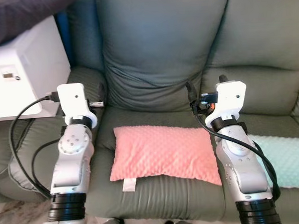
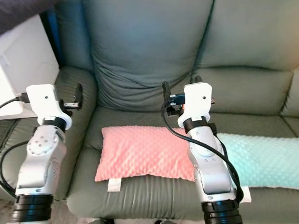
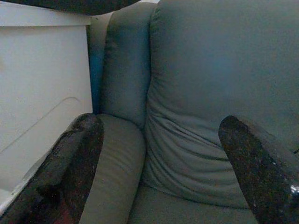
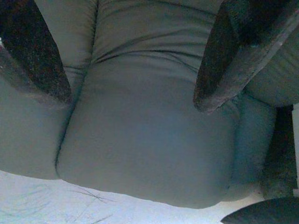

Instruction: Move the pillow to the sofa

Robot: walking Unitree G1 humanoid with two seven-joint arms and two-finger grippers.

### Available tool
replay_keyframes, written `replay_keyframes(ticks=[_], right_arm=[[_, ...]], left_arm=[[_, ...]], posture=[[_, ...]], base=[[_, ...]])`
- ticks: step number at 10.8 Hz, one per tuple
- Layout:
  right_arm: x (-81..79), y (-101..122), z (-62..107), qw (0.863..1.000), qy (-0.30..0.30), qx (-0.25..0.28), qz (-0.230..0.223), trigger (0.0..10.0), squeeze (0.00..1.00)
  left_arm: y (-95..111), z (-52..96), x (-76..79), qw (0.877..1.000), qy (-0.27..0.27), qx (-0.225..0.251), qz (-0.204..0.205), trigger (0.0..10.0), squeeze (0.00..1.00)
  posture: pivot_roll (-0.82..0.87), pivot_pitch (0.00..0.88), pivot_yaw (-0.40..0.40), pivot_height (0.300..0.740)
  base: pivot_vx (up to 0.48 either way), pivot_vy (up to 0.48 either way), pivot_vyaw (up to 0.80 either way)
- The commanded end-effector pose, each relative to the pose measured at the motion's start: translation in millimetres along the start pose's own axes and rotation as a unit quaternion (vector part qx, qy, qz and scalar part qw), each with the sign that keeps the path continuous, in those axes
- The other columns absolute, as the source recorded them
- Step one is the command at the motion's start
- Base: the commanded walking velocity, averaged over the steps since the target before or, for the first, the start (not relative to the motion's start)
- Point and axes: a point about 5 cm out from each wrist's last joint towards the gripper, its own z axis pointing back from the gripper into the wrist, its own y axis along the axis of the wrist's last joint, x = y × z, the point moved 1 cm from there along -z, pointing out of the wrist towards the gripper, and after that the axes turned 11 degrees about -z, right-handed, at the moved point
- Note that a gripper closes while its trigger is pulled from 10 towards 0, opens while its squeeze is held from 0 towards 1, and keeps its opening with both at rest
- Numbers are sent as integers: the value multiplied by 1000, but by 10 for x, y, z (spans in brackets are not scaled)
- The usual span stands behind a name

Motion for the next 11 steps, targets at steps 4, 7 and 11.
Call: replay_keyframes(ticks=[4,7,11], right_arm=[[-23,-35,-30,1000,2,-1,-14,10000,0],[-32,-56,-46,1000,2,-3,-18,10000,0],[-41,-67,-42,1000,2,-7,-21,10000,0]], left_arm=[[1,12,5,1000,-10,4,4,10000,0],[-2,16,32,1000,-16,3,8,10000,0],[-12,31,57,1000,-23,0,12,10000,0]], posture=[[-27,80,-45,740],[-27,85,-43,740],[-29,94,-44,740]], base=[[0,0,0],[0,0,0],[0,0,0]])
